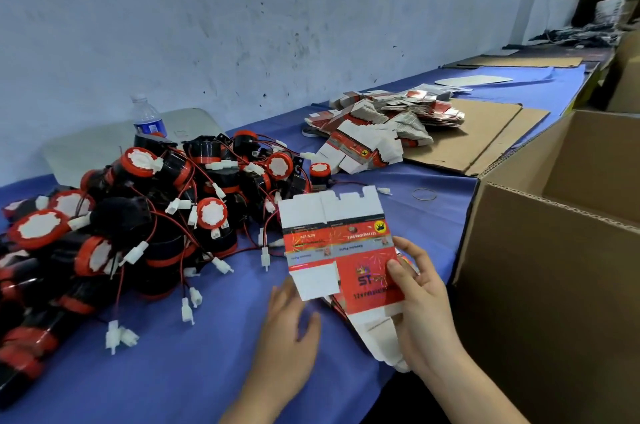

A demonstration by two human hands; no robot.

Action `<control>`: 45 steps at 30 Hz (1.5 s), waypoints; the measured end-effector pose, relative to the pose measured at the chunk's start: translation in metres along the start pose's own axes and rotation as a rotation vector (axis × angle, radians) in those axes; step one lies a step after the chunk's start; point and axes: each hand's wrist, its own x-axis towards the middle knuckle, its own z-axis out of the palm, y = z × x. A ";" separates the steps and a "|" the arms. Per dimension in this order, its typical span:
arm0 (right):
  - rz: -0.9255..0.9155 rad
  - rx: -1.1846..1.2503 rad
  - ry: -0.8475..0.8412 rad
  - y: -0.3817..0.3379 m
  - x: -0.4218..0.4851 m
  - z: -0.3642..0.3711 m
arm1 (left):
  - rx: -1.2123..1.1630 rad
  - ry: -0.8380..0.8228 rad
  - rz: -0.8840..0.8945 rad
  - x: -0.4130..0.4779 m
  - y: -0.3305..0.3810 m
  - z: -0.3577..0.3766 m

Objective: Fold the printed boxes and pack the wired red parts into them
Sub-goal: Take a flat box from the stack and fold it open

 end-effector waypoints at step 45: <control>-0.022 -0.359 -0.712 0.012 -0.024 0.044 | -0.677 0.317 -0.212 0.005 -0.005 -0.017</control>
